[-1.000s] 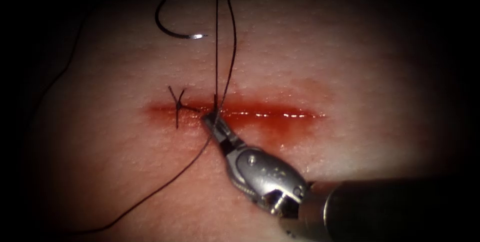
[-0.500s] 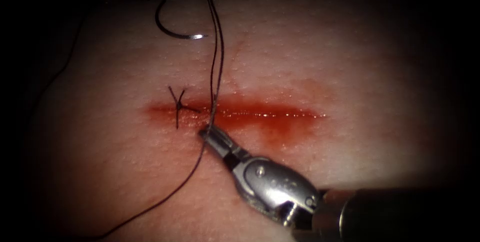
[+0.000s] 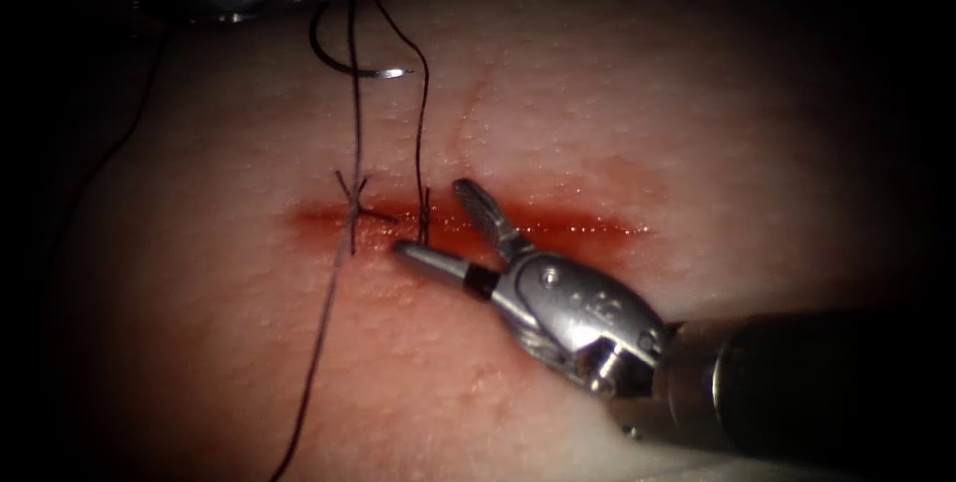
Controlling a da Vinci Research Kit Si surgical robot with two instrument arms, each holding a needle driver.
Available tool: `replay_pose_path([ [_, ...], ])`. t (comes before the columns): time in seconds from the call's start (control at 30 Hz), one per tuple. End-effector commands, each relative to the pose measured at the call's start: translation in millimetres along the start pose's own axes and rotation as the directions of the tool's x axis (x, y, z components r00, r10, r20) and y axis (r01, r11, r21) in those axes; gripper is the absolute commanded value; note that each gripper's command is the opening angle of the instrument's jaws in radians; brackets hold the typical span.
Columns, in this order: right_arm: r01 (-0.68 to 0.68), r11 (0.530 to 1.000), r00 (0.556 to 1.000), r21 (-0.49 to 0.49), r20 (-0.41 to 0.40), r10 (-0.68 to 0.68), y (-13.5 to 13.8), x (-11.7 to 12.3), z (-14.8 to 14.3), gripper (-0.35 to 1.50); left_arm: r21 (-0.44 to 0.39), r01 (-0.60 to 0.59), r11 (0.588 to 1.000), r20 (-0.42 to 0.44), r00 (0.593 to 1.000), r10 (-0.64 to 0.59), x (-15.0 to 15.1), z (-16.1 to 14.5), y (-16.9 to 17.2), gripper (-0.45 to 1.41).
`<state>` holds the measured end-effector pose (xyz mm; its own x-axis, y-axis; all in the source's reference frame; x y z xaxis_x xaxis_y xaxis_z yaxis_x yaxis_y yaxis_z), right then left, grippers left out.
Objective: Wound Closure
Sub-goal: Cut the suture with the right end-effector.
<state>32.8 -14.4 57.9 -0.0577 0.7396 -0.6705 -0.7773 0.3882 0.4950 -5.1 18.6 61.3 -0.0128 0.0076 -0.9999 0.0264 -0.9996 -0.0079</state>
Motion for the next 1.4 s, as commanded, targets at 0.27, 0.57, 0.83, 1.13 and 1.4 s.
replay_pose_path([
  [0.27, -0.008, 1.0, 0.999, -0.002, 0.04, 0.008, 1.9, 1.2, 3.1, 0.99, -0.003, -0.021, 1.0, -0.007, 1.0, 0.021, 3.7, 1.1, 0.4, -0.45],
  [0.57, 0.001, 1.0, 0.998, 0.009, 0.067, -0.001, 2.0, 0.1, 5.0, 1.05, -0.011, -0.048, 0.999, -0.018, 0.999, 0.048, 7.0, 0.9, 1.1, -0.45],
  [0.83, 0.017, 0.999, 0.998, 0.027, 0.061, -0.019, 0.4, 0.0, 6.5, 1.1, -0.011, -0.06, 0.998, -0.022, 0.998, 0.06, 8.7, 0.9, 1.1, -0.45],
  [1.13, 0.057, 0.998, 0.997, 0.039, 0.057, -0.059, -0.2, 0.1, 8.0, 1.06, -0.02, -0.066, 0.998, -0.019, 0.998, 0.065, 9.8, 1.2, 1.6, -0.45],
  [1.4, 0.082, 0.996, 0.995, 0.035, 0.051, -0.084, -1.2, 0.2, 9.2, 1.01, -0.02, -0.067, 0.998, -0.019, 0.998, 0.067, 10.1, 1.3, 1.8, -0.45],
])
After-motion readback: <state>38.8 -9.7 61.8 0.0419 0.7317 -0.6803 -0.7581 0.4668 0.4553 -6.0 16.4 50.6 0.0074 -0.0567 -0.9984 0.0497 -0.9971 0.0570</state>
